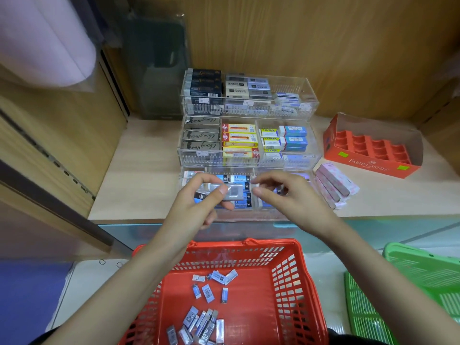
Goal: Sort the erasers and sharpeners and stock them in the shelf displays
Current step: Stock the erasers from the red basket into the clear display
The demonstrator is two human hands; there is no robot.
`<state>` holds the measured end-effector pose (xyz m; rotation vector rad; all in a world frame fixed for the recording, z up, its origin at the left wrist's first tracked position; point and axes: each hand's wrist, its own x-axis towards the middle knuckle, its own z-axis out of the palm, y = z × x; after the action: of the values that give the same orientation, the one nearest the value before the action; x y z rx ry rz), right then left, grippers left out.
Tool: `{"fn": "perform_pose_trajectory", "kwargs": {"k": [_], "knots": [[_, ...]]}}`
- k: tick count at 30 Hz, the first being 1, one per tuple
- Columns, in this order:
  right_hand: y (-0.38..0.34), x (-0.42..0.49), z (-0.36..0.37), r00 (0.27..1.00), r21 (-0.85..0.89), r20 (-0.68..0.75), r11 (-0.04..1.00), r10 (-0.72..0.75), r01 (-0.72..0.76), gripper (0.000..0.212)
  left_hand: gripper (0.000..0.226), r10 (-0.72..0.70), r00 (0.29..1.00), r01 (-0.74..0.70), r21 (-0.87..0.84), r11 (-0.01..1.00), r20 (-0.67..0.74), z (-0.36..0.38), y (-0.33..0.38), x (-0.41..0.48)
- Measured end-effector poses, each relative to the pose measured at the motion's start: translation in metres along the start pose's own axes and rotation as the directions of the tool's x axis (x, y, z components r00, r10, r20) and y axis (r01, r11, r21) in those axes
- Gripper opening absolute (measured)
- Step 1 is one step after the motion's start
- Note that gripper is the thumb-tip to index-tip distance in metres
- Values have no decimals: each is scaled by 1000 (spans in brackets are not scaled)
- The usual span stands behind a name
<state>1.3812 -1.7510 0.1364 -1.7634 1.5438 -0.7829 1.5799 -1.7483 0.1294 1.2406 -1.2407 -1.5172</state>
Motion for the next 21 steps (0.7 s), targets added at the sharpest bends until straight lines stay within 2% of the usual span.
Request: {"fn": "perform_pose_trajectory", "kwargs": {"k": [1,2,5,8,12,15,17,21], "knots": [[-10,-5,6,998,212,23,975,60,-63,14,7,-5,1000,6,-13,1000,16,1,0,0],[-17,-9,13,992,350,47,929,115,-124,13,7,-9,999,10,-16,1000,32,2,-1,0],[-21,-13,28,978,515,24,836,208,-190,3,6,-16,998,14,18,1000,66,4,-1,-2],[-18,-14,29,968,636,-29,752,250,-175,4,21,-20,998,19,14,1000,55,1,-3,0],[-15,-15,32,953,698,-27,688,303,-199,5,13,-17,999,17,16,1000,49,-3,-3,4],[-19,-15,37,958,663,-63,729,281,-170,17,8,4,1000,-4,33,999,6,-3,0,6],[-24,-12,40,957,673,-67,721,282,-165,26,8,-12,999,11,-29,1000,-48,-6,2,9],[-35,0,45,956,827,21,532,291,-180,12,11,-22,999,18,-117,993,-30,-10,6,14]]}}
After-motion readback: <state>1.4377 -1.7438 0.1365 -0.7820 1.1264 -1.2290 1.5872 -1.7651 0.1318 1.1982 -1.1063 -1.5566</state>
